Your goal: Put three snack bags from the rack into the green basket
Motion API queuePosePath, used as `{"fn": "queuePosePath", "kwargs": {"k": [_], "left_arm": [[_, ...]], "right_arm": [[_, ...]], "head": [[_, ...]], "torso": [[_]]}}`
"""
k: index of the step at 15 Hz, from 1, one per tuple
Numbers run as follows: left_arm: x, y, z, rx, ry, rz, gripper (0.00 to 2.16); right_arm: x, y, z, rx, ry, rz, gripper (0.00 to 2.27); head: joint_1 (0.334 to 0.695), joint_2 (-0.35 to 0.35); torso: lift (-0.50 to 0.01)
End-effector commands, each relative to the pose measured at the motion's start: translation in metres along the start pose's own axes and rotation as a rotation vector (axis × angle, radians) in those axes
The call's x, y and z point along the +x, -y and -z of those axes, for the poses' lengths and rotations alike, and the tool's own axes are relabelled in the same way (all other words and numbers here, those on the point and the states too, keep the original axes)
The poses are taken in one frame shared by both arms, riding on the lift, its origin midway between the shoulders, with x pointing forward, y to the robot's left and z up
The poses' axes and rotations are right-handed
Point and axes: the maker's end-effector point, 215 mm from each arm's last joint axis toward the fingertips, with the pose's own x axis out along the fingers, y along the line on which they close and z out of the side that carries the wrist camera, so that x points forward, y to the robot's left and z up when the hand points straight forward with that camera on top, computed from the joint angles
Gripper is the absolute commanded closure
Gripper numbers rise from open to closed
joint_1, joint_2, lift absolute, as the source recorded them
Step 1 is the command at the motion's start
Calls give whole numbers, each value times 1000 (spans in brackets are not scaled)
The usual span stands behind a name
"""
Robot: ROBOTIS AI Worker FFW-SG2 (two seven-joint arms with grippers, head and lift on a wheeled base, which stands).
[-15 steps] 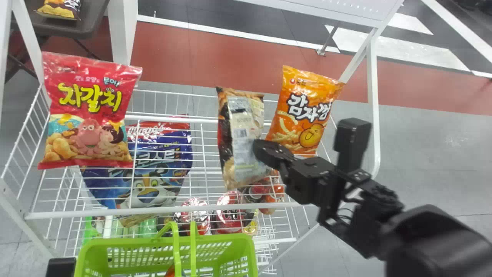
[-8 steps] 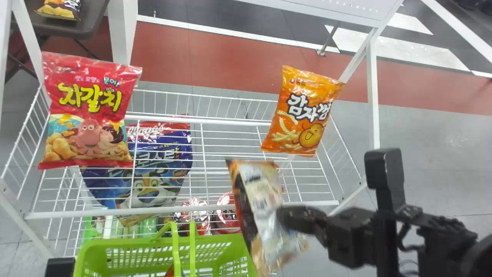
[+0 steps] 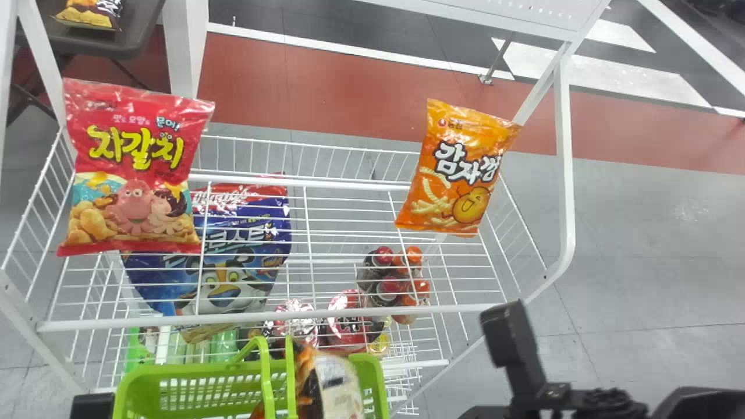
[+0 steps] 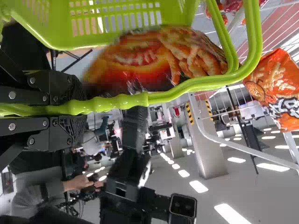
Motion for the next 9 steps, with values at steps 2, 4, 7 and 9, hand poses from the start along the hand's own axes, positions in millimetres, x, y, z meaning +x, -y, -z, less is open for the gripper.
{"fn": "queuePosePath", "kwargs": {"k": [2, 4, 7, 9], "left_arm": [[-2, -1, 0, -5, 3, 1, 2071], [-2, -1, 0, -3, 4, 1, 2071], [-2, 0, 0, -3, 4, 3, 2071], [-2, 0, 0, -3, 4, 3, 2074]], "right_arm": [[41, -7, 43, 60, -120, -59, 2047], [63, 1, 41, 59, -105, -47, 2047], [98, 29, 18, 15, 1, 20, 2047], [119, 41, 20, -2, -18, 54, 2047]], "head": [[695, -350], [695, -350], [695, -350], [695, -350]], "torso": [[0], [0], [0], [0]]}}
